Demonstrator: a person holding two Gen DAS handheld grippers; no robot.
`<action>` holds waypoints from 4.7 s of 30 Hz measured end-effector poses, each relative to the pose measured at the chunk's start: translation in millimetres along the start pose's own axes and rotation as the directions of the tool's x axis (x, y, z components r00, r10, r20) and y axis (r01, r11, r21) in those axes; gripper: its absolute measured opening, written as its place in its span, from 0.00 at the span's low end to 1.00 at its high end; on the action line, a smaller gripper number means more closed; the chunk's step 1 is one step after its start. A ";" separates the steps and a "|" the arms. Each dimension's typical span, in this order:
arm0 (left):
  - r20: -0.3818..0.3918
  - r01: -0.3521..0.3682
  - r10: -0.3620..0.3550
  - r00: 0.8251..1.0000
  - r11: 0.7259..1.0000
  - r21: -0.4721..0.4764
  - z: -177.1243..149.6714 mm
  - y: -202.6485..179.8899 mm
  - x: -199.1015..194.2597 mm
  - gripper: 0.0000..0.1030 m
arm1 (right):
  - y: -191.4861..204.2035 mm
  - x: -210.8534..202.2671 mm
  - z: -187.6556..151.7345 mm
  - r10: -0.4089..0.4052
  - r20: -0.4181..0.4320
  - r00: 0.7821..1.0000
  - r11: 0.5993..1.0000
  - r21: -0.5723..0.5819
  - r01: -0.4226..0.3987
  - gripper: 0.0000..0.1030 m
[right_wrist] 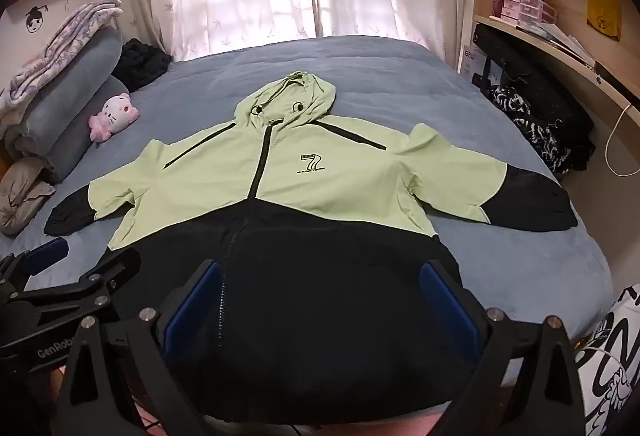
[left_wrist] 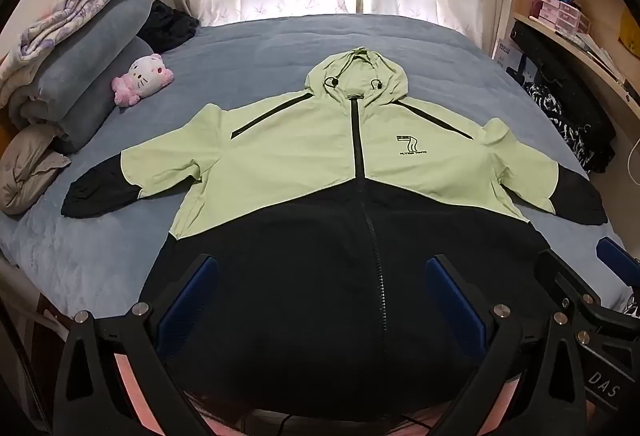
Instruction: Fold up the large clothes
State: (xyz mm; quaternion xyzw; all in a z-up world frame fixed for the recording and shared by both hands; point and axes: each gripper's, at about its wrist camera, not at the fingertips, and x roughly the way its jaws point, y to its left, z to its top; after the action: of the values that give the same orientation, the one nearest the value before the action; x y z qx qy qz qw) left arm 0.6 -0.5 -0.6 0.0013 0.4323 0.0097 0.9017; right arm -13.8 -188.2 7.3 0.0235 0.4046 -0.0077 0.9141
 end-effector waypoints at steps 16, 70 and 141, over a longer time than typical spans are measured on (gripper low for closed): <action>-0.009 0.027 -0.028 1.000 0.999 -0.034 -3.6 7.5 0.2 0.98 | 1.1 5.7 -4.8 0.065 -0.040 0.997 0.997 0.036 -0.064 0.94; -0.066 0.043 -0.044 0.997 0.999 -0.017 -12.3 8.2 4.2 0.97 | 6.2 -4.3 -15.9 0.008 -0.038 0.999 0.999 0.038 -0.006 0.94; 0.001 0.115 -0.116 0.993 0.983 0.143 170.8 -224.7 206.4 0.99 | -445.1 135.4 81.7 -0.206 -0.423 0.883 0.657 0.608 0.445 0.78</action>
State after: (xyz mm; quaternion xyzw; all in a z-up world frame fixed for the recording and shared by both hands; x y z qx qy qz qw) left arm 266.7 -220.3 -57.0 0.0408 0.4268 -0.0736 0.9004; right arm 123.0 -636.1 -54.4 0.2890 0.5107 -0.3195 0.7440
